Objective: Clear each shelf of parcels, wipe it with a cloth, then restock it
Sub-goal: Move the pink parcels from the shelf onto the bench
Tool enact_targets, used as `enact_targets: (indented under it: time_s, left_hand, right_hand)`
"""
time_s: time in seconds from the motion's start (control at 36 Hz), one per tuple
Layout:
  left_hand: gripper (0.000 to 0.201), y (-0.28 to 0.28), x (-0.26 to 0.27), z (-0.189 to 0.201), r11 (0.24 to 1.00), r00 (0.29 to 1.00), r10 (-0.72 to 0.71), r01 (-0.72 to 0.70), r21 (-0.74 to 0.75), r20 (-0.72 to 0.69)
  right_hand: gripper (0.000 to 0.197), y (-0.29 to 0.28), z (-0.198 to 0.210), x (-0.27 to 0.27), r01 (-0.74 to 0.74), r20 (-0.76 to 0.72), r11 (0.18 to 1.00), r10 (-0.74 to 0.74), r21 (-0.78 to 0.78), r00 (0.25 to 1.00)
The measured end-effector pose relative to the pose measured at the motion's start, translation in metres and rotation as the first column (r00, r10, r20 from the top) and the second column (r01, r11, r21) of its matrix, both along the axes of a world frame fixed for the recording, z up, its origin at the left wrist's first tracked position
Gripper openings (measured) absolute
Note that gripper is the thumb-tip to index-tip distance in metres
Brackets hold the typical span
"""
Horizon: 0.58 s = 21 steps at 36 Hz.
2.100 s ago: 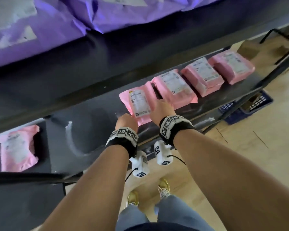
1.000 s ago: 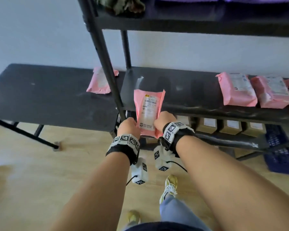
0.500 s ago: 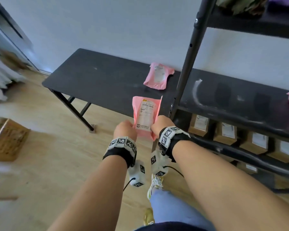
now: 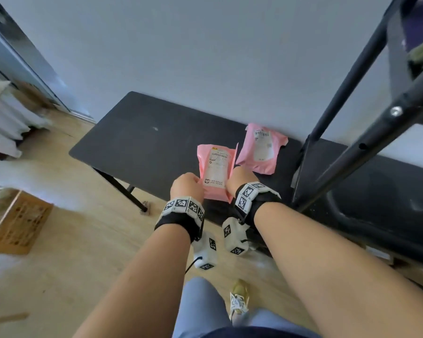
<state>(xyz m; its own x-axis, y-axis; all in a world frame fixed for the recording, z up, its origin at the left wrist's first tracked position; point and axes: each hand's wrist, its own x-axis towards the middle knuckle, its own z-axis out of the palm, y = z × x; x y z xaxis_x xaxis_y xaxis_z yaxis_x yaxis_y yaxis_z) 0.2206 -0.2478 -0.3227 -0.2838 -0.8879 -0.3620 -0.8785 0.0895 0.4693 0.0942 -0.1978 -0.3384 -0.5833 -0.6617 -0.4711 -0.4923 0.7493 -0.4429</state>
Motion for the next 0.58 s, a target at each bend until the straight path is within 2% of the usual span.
enact_targets:
  time_s: [0.14, 0.22, 0.36, 0.44, 0.58]
  left_hand:
    - [0.018, -0.043, -0.025, -0.012, 0.998, 0.999, -0.047, 0.046, 0.047, 0.018]
    - [0.018, -0.073, -0.045, -0.017, 0.989, 0.991, -0.129, 0.126, 0.072, 0.034]
    - [0.02, -0.122, -0.077, -0.026, 0.962, 0.965, -0.259, 0.255, 0.093, 0.033]
    - [0.02, -0.156, -0.095, -0.029, 0.94, 0.942, -0.334, 0.33, 0.088, 0.04]
    - [0.018, -0.199, -0.119, -0.036, 0.885, 0.883, -0.46, 0.447, 0.132, 0.096]
  right_hand:
    - [0.012, -0.029, -0.002, -0.02, 0.065, 0.016, 0.998, -0.065, 0.009, 0.998]
    - [0.022, -0.053, -0.008, -0.038, 0.11, 0.021, 0.992, -0.112, 0.053, 0.994]
    - [0.027, -0.089, -0.004, -0.062, 0.272, 0.037, 0.959, -0.276, 0.076, 0.961]
    - [0.023, -0.121, -0.006, -0.069, 0.324, -0.005, 0.936, -0.327, 0.138, 0.945]
    - [0.031, -0.15, -0.021, -0.079, 0.383, 0.015, 0.901, -0.395, 0.205, 0.919]
